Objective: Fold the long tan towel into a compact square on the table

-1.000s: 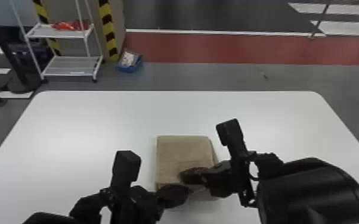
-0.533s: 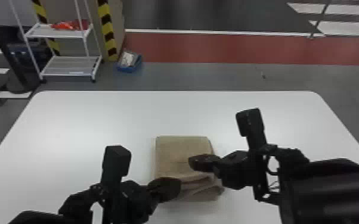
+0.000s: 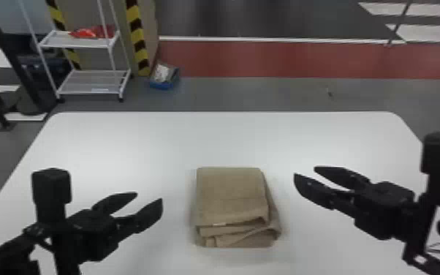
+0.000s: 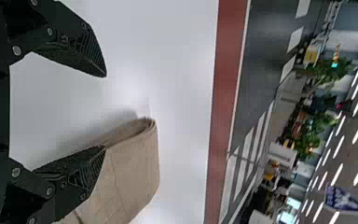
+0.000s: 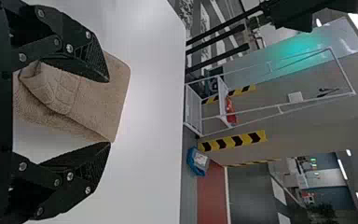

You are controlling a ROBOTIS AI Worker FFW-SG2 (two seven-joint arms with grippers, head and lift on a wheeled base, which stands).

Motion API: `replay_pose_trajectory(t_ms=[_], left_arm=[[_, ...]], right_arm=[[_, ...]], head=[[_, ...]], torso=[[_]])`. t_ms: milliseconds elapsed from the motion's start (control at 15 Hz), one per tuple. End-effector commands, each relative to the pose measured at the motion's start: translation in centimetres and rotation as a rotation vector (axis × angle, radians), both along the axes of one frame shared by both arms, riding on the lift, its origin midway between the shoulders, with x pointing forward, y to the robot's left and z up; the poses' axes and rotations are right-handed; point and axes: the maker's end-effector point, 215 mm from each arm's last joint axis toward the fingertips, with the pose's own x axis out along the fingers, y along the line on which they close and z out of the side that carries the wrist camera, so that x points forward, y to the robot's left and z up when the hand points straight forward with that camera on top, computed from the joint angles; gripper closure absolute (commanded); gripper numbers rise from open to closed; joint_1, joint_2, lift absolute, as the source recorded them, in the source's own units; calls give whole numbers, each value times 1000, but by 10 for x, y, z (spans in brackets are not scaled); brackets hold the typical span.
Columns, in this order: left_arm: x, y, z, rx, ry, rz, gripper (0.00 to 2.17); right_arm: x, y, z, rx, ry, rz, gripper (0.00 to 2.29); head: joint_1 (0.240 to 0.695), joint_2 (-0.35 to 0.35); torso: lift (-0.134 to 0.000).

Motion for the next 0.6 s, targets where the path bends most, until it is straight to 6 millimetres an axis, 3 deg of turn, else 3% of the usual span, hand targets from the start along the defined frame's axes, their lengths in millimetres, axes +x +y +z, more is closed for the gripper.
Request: replay_pose_trajectory(t_ms=[0,133,200,333,533], left_arm=[[5,39,37,29,-197,108,29],[-1,47,79,43,-392,142,33],[-9,53,88,55,-443,173,33],[-23,64,88,80,-496,232,36],[-28,75,73,143,-526,293,36]], right_arm=[[-9,-18,6,5,-182,-26,49],[-15,-29,20,-33,-341,-56,63],[-22,-37,23,-18,-388,-92,63],[-37,-44,29,-27,-480,-143,70],[-35,-48,8,-83,-466,-212,80]], head=[[695,20],[695,44],[695,49],[695,48],[695,58]], torso=[[-125],[-125],[-125],[-125],[-125]])
